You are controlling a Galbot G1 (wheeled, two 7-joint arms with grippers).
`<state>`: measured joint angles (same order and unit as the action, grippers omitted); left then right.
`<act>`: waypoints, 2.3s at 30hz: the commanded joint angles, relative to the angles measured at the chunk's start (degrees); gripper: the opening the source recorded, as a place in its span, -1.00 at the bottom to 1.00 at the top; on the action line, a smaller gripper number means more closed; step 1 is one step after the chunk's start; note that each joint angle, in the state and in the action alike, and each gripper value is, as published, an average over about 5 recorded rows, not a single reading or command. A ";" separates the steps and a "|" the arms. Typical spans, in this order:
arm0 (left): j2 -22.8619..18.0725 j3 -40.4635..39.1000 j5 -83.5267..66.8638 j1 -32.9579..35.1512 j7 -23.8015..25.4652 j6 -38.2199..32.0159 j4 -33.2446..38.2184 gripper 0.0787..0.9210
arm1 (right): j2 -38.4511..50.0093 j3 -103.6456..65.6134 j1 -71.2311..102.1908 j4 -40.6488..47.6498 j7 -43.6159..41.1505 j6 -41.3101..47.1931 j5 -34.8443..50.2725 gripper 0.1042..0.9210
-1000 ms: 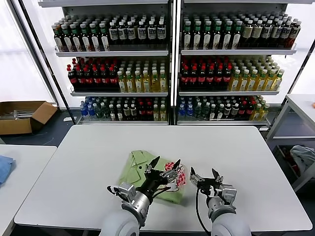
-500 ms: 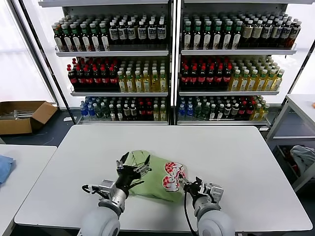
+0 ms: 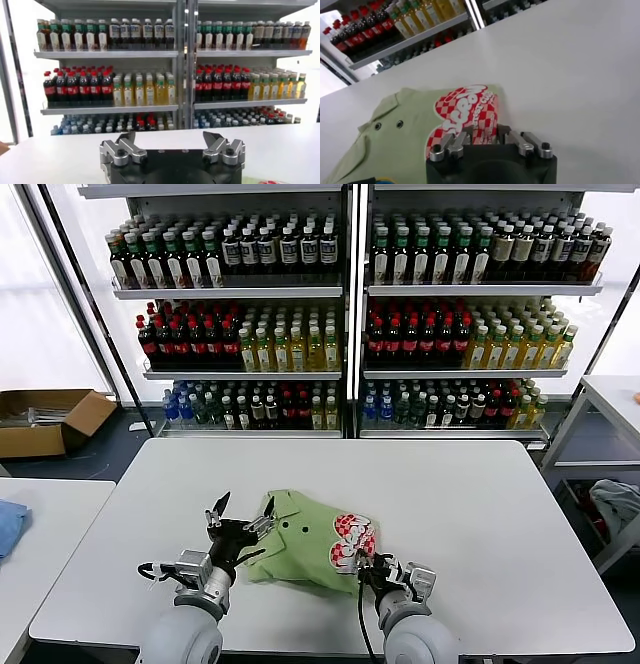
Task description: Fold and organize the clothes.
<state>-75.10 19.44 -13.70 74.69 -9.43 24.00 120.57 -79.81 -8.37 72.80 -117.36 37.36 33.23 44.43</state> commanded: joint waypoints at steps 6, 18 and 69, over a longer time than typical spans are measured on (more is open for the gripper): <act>-0.18 1.49 0.46 0.83 -0.50 0.18 0.80 0.77 | -0.40 0.37 -0.34 0.81 1.37 -0.05 0.58 -0.49; -1.28 1.61 0.29 1.67 -0.76 0.09 1.44 0.77 | 8.28 -3.70 -2.54 0.41 -0.60 0.06 -2.14 -1.00; -3.40 -0.40 1.29 3.79 -0.68 0.06 0.85 0.77 | 4.27 -3.23 8.64 -3.14 -3.39 -0.29 -12.23 0.76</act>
<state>-78.59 19.04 -12.42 78.25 -10.23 24.08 121.33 -74.53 -10.56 79.79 -121.60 31.95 33.12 31.87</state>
